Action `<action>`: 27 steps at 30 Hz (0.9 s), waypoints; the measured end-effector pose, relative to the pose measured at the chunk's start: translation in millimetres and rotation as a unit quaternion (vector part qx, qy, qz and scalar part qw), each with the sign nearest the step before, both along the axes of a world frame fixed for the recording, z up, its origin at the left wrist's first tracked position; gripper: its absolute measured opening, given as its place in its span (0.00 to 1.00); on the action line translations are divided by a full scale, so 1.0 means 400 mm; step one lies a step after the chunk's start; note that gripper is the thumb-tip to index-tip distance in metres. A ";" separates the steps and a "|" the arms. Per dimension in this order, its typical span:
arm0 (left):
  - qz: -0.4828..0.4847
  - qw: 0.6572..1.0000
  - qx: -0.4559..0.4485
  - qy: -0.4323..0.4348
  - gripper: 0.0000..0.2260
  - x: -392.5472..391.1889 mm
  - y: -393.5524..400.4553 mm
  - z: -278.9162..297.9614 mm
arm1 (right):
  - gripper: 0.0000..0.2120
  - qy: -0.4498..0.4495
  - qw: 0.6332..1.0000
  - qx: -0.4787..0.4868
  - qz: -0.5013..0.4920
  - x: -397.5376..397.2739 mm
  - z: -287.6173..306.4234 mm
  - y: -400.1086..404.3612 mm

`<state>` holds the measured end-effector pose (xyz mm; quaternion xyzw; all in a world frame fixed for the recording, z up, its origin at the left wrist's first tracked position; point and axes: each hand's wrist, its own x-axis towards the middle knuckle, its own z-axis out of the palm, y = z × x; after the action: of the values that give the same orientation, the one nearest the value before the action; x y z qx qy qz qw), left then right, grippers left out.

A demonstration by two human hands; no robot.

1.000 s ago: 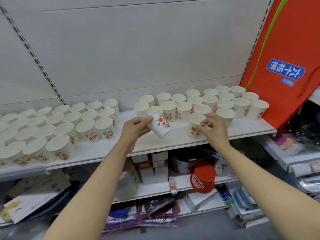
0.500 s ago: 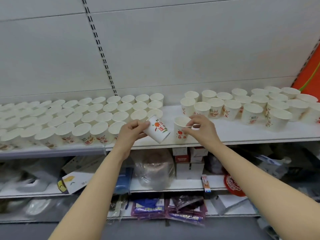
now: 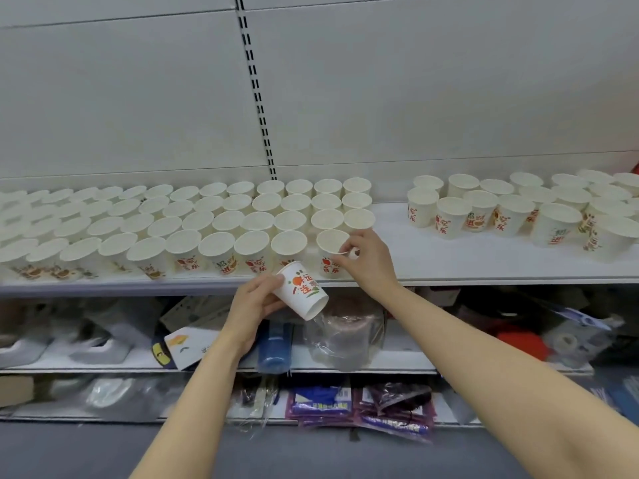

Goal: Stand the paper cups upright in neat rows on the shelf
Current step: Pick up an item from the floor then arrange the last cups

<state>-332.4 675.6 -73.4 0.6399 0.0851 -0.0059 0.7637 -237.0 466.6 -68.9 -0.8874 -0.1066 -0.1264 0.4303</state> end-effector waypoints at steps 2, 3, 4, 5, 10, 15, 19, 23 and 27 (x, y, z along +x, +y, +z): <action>0.001 1.000 -0.004 0.003 0.08 -0.004 0.006 -0.003 | 0.10 -0.001 1.000 -0.021 -0.004 0.006 -0.002 0.015; 0.000 1.000 -0.005 0.005 0.08 -0.006 0.008 -0.006 | 0.10 -0.001 1.000 -0.029 -0.004 0.008 0.000 0.019; -0.001 1.000 -0.003 0.008 0.07 -0.007 0.010 -0.010 | 0.10 -0.001 0.999 -0.037 -0.003 0.012 0.000 0.021; -0.005 1.000 -0.003 0.011 0.07 -0.007 0.011 -0.014 | 0.11 0.000 0.999 -0.045 0.001 0.016 0.000 0.021; -0.038 0.999 0.009 0.005 0.07 0.002 -0.001 -0.010 | 0.20 -0.016 1.000 0.004 -0.011 0.002 0.008 0.010; -0.102 0.993 0.057 -0.021 0.15 0.042 -0.045 0.025 | 0.15 0.119 0.969 0.205 0.063 -0.111 0.039 -0.054; -0.136 0.987 0.082 -0.039 0.17 0.084 -0.116 0.073 | 0.20 0.278 0.891 0.323 0.158 -0.145 0.064 -0.086; -0.143 0.978 0.135 -0.068 0.14 0.120 -0.157 0.095 | 0.20 0.293 0.875 0.364 0.126 -0.129 0.082 -0.116; -0.110 0.955 0.249 -0.116 0.09 0.134 -0.171 0.110 | 0.18 0.296 0.870 0.380 0.105 -0.112 0.061 -0.151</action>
<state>-278.9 607.1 -29.3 0.8117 -0.0767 0.0059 0.5790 -282.0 406.2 -44.7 -0.6347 -0.0104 0.1573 0.7565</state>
